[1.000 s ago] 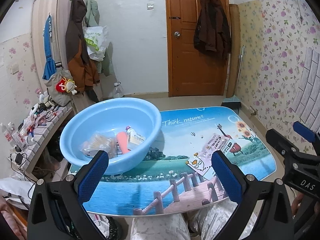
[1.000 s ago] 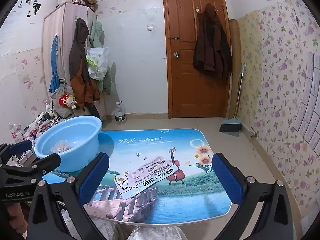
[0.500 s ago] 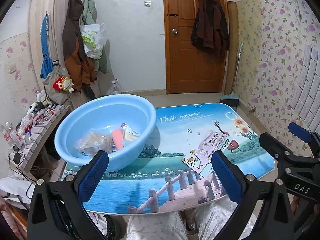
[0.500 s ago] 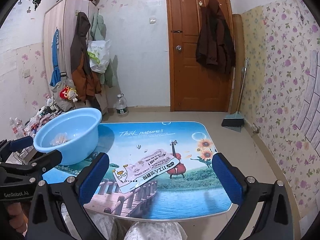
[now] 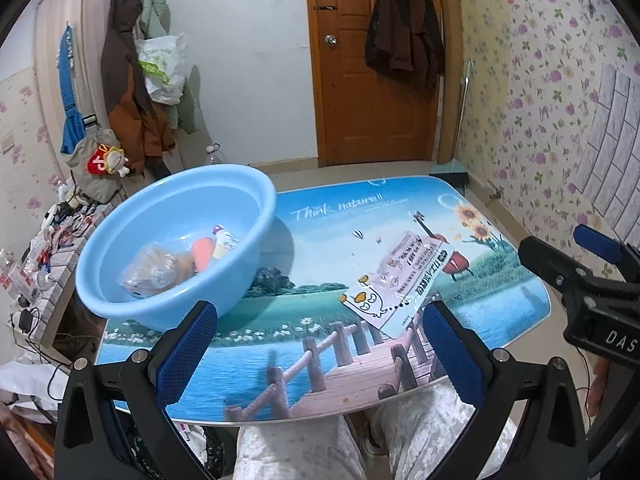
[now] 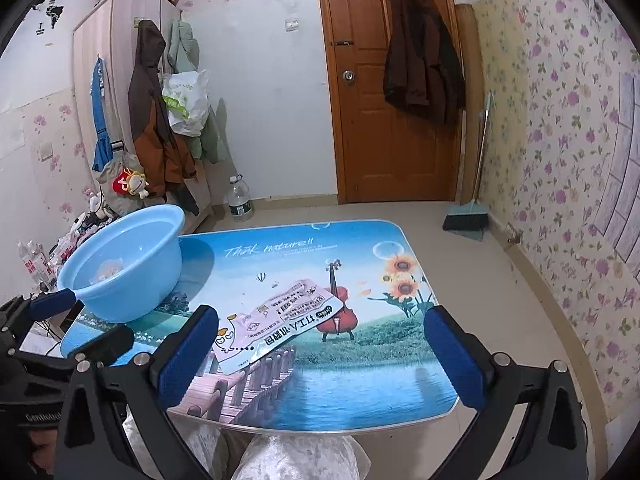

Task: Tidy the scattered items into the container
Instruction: 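Approach the printed paper packet on the table with the left gripper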

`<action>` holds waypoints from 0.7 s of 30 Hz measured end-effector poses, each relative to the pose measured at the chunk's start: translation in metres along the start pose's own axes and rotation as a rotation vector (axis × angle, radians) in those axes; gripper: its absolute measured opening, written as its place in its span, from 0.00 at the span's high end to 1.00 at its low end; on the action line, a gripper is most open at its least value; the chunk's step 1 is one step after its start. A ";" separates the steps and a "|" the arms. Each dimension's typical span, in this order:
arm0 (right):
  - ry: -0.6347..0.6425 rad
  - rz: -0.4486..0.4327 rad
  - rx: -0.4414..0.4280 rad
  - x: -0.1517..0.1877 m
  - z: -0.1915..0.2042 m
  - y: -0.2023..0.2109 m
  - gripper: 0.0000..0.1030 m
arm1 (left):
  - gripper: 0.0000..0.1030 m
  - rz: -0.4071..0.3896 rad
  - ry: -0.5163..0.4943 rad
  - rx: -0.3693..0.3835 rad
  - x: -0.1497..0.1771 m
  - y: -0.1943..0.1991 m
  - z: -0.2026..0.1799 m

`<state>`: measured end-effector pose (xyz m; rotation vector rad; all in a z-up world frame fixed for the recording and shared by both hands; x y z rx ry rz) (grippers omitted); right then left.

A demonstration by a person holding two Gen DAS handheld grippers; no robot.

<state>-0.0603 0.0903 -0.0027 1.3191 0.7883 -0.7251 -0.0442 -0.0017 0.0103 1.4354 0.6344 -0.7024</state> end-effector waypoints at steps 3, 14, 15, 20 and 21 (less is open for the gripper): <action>-0.009 0.011 0.007 0.004 -0.003 -0.006 0.00 | 0.00 0.016 -0.008 0.002 0.002 -0.008 -0.004; -0.035 0.055 -0.037 0.015 -0.011 -0.037 0.00 | 0.00 0.078 -0.054 0.013 0.011 -0.044 -0.025; -0.038 0.057 -0.043 0.015 -0.012 -0.040 0.00 | 0.00 0.085 -0.058 0.013 0.011 -0.048 -0.027; -0.058 0.065 -0.058 0.013 -0.015 -0.053 0.00 | 0.00 0.125 -0.062 0.006 0.015 -0.068 -0.029; -0.062 0.071 -0.063 0.013 -0.016 -0.057 0.00 | 0.00 0.132 -0.061 0.004 0.015 -0.072 -0.029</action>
Point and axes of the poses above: each gripper's, at about its wrist camera, not at the fingertips, and y roughly against the way its jaws point, z to its left, x to its underside, the point moved 5 cm from there along -y, roughly the way its jaws point, and after that the axes turned 1 degree about y, right-handed, at the moved point
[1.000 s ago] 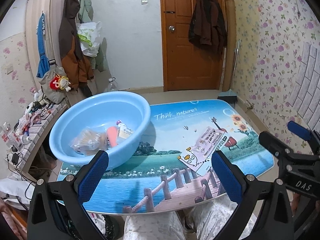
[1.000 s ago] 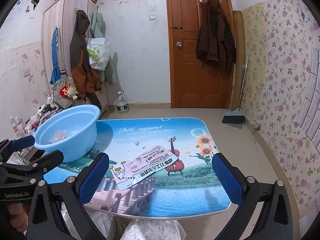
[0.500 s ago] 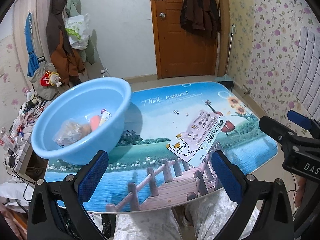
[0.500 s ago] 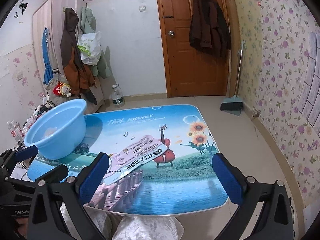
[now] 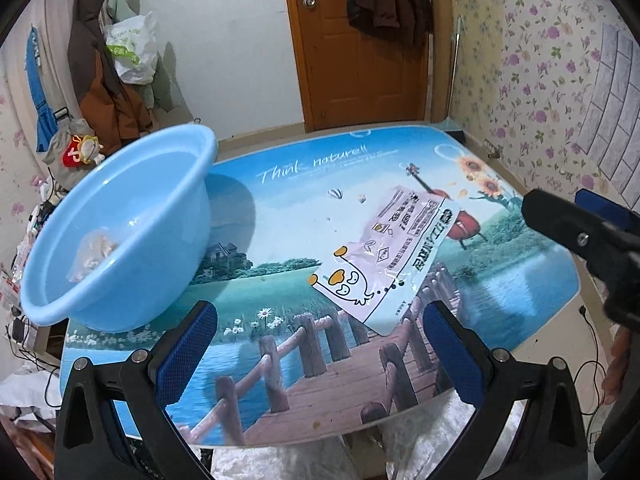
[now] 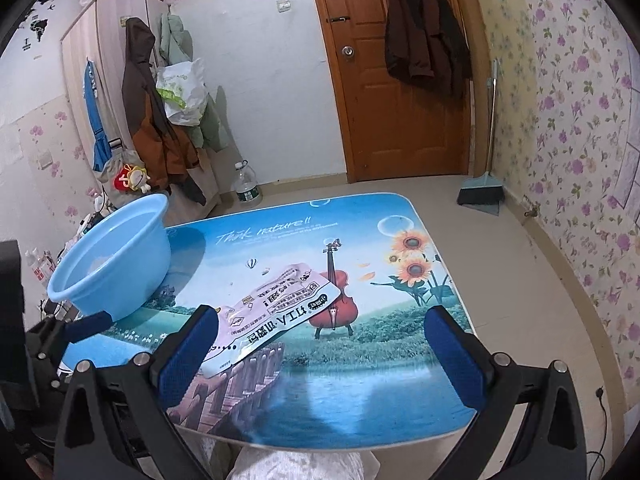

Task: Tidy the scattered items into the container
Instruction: 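Approach the printed paper packet on the table with the left gripper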

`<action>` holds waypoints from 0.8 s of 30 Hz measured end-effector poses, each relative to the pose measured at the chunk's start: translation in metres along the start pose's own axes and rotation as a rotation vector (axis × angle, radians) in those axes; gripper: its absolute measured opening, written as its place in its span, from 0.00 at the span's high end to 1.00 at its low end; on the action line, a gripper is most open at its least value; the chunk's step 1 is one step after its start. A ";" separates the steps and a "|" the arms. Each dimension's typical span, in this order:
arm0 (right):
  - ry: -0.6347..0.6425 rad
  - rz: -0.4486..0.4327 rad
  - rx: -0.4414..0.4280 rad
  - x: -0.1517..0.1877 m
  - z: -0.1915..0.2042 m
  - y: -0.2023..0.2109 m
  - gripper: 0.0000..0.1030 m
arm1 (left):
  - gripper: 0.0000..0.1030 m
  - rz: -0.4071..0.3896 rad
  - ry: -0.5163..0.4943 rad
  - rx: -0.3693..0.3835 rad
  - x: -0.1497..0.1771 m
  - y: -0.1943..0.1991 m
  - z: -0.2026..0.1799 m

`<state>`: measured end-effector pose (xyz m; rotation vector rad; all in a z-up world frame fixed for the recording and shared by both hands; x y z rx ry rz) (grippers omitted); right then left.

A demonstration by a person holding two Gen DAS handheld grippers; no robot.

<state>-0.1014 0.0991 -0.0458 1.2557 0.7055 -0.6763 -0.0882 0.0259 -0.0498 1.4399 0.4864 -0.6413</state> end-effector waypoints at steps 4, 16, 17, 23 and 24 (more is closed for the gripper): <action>-0.014 0.026 -0.016 0.001 -0.002 -0.015 0.00 | 0.00 0.016 -0.006 -0.010 -0.001 -0.012 0.000; -0.049 0.044 0.011 -0.002 -0.022 -0.039 0.00 | 0.00 0.038 -0.025 -0.018 -0.029 -0.048 -0.008; -0.052 0.041 0.014 -0.003 -0.024 -0.039 0.00 | 0.00 0.048 -0.024 -0.015 -0.031 -0.053 -0.009; -0.081 0.031 0.037 -0.007 -0.040 -0.041 0.00 | 0.00 0.046 -0.020 -0.015 -0.047 -0.064 -0.012; -0.085 0.032 0.038 -0.007 -0.042 -0.042 0.00 | 0.00 0.043 -0.019 -0.018 -0.050 -0.066 -0.013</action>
Point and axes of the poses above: each gripper's, at about its wrist camera, not at the fingertips, and y roughly against the way its jaws point, z to its left, x to its underside, the point moved 5 cm from there along -y, roughly the way its jaws point, and after that the axes turned 1 degree about y, right-handed, at the moved point
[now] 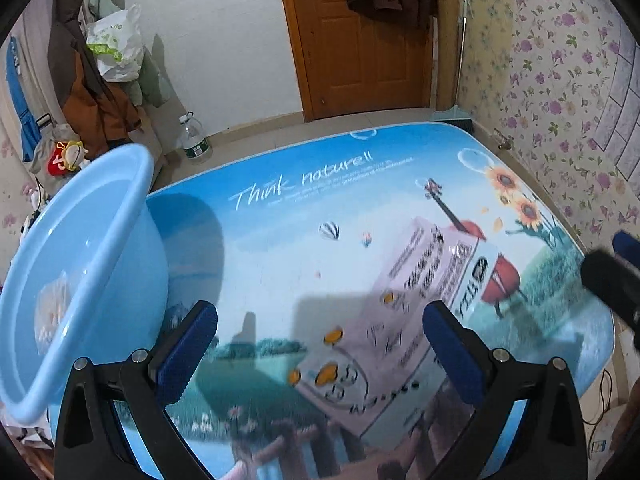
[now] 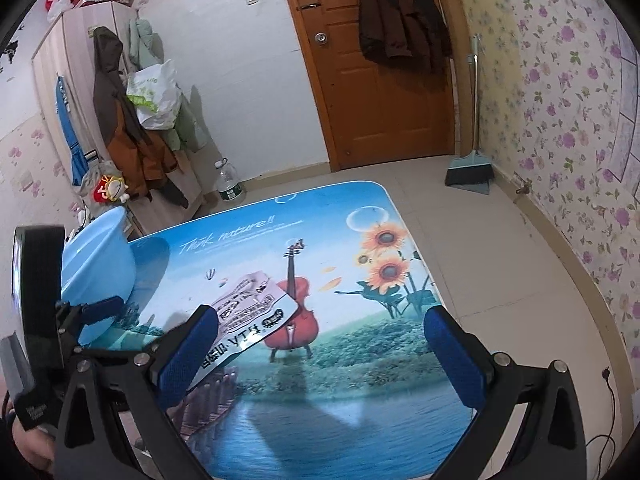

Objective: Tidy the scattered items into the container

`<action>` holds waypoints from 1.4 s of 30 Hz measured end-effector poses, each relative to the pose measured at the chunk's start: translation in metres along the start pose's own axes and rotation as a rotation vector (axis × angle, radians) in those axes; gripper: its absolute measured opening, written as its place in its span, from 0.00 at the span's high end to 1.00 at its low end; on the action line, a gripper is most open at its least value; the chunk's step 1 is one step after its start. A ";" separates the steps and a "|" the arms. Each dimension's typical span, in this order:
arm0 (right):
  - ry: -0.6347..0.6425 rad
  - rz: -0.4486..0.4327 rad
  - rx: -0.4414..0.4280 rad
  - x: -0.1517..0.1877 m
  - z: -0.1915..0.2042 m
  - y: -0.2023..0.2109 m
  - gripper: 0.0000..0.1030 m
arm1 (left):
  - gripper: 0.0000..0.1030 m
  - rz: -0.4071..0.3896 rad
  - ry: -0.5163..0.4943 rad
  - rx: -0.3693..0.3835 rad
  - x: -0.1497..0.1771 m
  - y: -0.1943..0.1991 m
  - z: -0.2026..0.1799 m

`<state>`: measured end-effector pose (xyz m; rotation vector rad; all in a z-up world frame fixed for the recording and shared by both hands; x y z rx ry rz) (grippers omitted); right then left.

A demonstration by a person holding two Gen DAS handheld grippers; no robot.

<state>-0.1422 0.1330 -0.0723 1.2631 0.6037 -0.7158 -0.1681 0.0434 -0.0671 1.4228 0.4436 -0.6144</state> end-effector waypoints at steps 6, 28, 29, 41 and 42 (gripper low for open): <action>0.001 0.015 -0.013 0.002 0.002 -0.007 0.00 | 0.00 0.009 -0.004 -0.028 -0.008 -0.008 0.001; -0.006 0.032 -0.020 0.008 0.001 -0.013 0.00 | 0.00 0.074 -0.009 0.075 0.016 -0.017 -0.017; -0.006 0.032 -0.020 0.008 0.001 -0.013 0.00 | 0.00 0.075 -0.011 0.078 0.017 -0.015 -0.018; 0.007 0.021 -0.021 0.008 0.007 -0.005 0.00 | 0.00 0.077 -0.030 0.125 0.042 0.006 -0.028; 0.010 0.018 -0.021 0.008 0.008 -0.003 0.00 | 0.00 0.075 -0.037 0.125 0.044 0.009 -0.029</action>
Point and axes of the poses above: each gripper's, at about its wrist camera, not at the fingertips, and y roughly against the way its jaws point, z to its left, x to its underside, the point moved 5 cm from there along -y, roughly the way its jaws point, and after that the axes turned 1 degree about y, right-handed, at the moved point
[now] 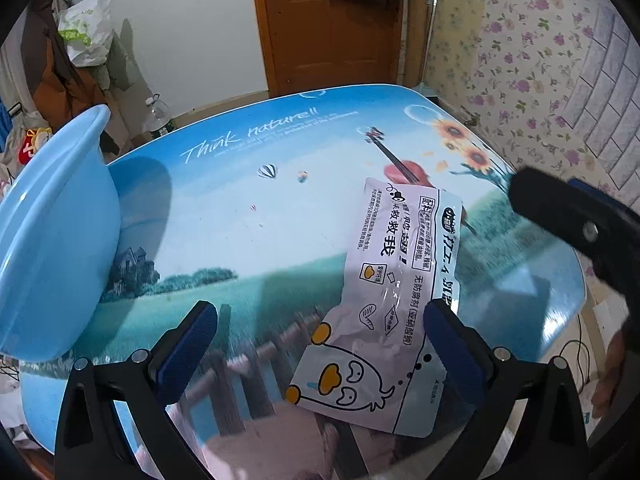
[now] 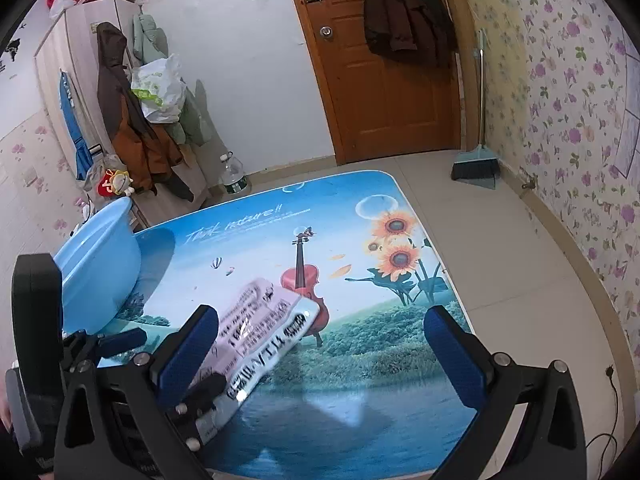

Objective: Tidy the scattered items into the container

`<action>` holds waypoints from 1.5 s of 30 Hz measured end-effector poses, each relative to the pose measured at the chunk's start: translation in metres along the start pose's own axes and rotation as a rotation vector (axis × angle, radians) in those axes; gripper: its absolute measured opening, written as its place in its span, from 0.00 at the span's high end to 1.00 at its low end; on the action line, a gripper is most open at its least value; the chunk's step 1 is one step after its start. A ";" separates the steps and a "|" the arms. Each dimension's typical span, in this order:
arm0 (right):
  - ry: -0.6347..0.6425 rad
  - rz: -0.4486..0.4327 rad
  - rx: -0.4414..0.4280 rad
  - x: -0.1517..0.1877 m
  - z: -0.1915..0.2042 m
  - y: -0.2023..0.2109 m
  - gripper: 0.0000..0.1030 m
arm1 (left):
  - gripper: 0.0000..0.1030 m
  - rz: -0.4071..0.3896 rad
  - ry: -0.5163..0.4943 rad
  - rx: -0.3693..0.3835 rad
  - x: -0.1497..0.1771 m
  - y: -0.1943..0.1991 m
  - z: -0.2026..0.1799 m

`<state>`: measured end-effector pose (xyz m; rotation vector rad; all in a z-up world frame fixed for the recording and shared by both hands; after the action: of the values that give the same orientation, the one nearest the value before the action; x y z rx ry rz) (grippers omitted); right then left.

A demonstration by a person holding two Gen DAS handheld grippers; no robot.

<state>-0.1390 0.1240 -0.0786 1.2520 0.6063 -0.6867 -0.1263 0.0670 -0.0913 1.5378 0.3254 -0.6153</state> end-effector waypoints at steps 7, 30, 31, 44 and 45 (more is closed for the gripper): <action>0.008 -0.011 0.010 0.001 0.001 0.014 0.00 | 0.00 -0.001 -0.037 0.035 0.017 0.013 -0.011; 0.027 -0.009 0.015 0.014 0.011 0.037 0.00 | 0.00 0.052 -0.180 0.027 0.058 0.034 -0.024; 0.028 -0.007 0.015 0.015 0.011 0.037 0.00 | 0.00 0.047 -0.186 0.022 0.059 0.036 -0.025; -0.001 0.011 0.031 0.025 0.000 0.034 0.00 | 0.00 0.038 -0.141 0.039 0.050 0.041 -0.018; -0.006 0.010 0.032 0.025 -0.002 0.035 0.00 | 0.00 0.038 -0.141 0.041 0.049 0.041 -0.018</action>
<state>-0.0967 0.1284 -0.0751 1.2816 0.5858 -0.6937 -0.0602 0.0734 -0.0853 1.5271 0.1771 -0.7008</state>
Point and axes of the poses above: each gripper's, at about its wrist camera, not at the fingertips, and y roughly against the way its jaws point, z to its left, x to its underside, the point moved 5 cm from there along -y, roughly the way its jaws point, and after that the axes turned 1 degree about y, right-handed, at the moved point
